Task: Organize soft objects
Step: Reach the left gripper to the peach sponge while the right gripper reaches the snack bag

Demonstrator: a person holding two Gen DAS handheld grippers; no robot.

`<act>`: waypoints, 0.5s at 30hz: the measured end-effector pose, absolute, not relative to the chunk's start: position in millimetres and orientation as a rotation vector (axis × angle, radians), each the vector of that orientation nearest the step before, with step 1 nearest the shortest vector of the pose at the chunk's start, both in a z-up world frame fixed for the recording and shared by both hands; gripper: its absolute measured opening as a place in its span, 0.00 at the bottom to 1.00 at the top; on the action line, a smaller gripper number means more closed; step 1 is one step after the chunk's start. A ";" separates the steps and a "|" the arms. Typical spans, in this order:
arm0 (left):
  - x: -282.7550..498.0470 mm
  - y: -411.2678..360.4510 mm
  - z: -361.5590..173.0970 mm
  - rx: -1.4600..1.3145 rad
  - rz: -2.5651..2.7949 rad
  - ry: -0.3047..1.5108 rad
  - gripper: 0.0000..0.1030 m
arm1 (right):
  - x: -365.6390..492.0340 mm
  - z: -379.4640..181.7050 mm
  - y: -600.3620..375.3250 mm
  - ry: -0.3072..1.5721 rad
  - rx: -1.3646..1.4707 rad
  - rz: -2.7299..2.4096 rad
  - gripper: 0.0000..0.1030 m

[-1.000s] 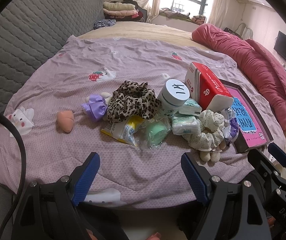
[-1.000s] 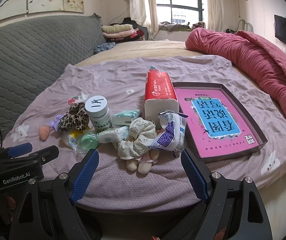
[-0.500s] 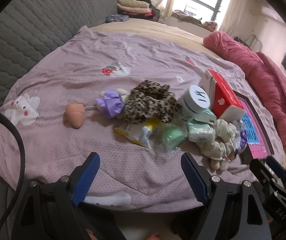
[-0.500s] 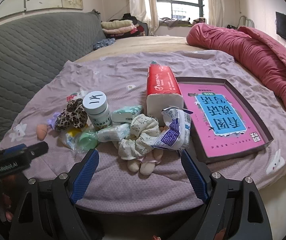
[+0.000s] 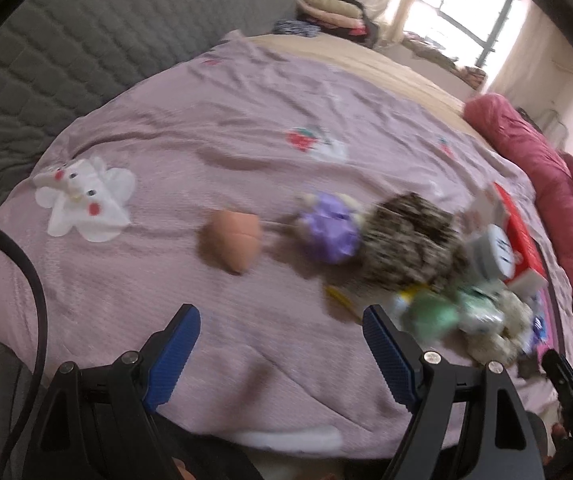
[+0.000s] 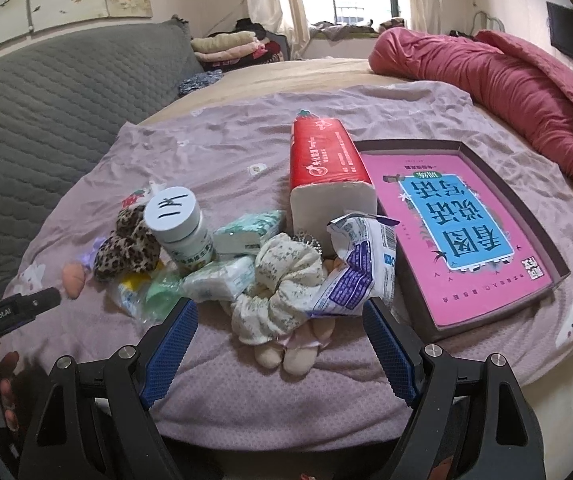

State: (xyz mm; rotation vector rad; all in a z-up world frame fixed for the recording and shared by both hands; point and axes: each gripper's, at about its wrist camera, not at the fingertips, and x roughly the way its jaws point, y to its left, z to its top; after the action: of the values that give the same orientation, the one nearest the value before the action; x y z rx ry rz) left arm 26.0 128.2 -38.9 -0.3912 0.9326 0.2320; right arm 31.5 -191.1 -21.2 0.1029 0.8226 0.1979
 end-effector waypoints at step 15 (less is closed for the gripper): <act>73.1 180.4 -78.6 -0.451 0.291 0.959 0.74 | 59.6 -31.0 -205.8 0.820 0.150 0.172 0.82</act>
State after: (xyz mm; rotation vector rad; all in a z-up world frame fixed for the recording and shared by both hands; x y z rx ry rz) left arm 73.1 180.4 -78.6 -0.4513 0.9590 0.2912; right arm 59.6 -205.8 -31.0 0.1498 0.8196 0.1720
